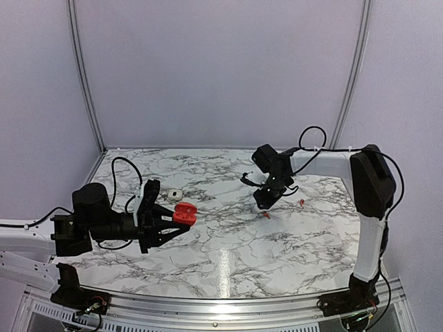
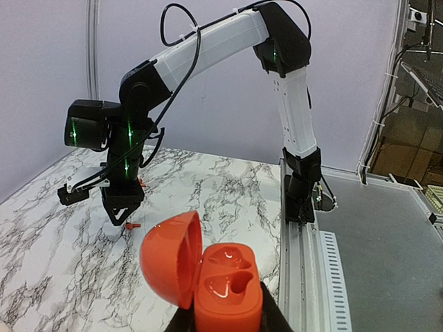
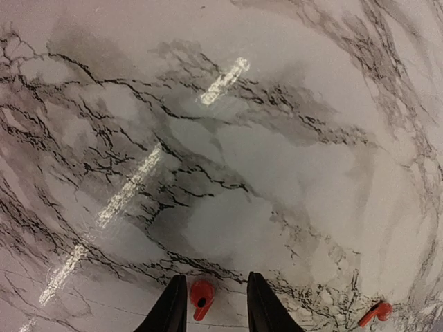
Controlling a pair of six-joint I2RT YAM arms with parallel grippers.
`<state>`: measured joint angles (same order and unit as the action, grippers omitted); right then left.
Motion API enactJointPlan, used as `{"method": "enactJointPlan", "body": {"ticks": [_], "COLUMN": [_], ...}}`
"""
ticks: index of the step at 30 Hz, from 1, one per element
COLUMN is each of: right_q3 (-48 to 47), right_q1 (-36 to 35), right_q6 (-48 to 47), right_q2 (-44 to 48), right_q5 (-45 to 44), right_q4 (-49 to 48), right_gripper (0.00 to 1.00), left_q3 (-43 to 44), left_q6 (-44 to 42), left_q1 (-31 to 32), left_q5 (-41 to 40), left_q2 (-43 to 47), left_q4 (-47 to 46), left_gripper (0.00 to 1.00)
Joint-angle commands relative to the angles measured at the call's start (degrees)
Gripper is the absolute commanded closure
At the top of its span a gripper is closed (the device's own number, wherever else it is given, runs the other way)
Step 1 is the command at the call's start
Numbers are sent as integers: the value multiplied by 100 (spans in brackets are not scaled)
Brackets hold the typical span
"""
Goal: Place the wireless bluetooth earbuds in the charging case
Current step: Move the left earbud to the center of the board.
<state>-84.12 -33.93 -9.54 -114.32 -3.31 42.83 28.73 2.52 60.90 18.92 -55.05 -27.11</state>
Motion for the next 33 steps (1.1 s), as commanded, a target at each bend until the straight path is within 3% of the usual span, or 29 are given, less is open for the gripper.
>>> {"method": "enactJointPlan", "body": {"ticks": [1,22,27,33], "right_q3": [-219,-64,233,367], "right_q1": [37,36,38,40], "right_q6": [75,129,243,277], "right_q2": [-161,-400,-197,-207], "right_q5": [44,421,419,367], "right_q4": [241,411,409,392], "right_gripper": [70,77,71,74], "left_q3": [8,-23,-34,-9], "left_q6": [-59,-43,-51,-68], "left_q1": [8,8,9,9], "left_q5": [-56,-117,-119,-81], "left_q2": [121,193,174,134], "left_q4": [-120,-97,-101,-101], "left_gripper": [100,100,100,100]}}
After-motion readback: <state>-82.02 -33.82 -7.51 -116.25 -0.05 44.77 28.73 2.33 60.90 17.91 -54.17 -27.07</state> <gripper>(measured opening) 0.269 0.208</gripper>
